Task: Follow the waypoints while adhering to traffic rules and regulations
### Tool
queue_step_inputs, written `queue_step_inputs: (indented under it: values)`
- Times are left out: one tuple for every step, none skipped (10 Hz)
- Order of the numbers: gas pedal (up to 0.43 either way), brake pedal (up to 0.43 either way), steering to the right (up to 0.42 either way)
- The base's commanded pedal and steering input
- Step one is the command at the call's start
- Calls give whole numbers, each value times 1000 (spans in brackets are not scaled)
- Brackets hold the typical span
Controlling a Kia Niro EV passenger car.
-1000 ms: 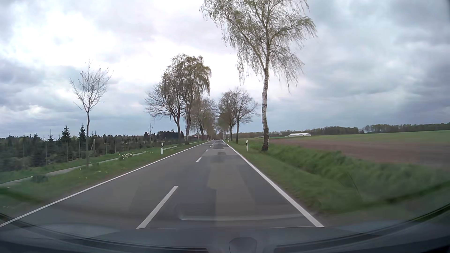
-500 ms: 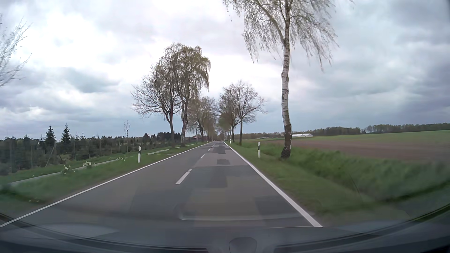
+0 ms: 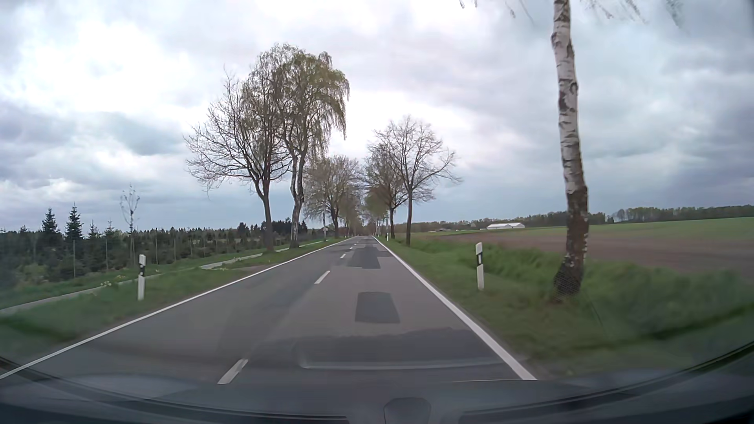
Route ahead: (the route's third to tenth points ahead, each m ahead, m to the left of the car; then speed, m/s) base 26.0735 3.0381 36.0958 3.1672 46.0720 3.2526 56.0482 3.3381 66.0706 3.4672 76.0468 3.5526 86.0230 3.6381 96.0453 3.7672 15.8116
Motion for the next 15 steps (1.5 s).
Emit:
queue_step_inputs:
  values:
    - [189,0,-3]
    - [177,0,-4]
    - [169,0,-5]
    - [157,0,-4]
    - [157,0,-5]
    - [157,0,-5]
    - [157,0,-5]
    - [157,0,-5]
    - [157,0,-5]
    - [157,0,-5]
    - [157,0,-5]
    - [157,0,-5]
    - [157,0,-5]
    - [157,0,-4]
    - [157,0,-5]
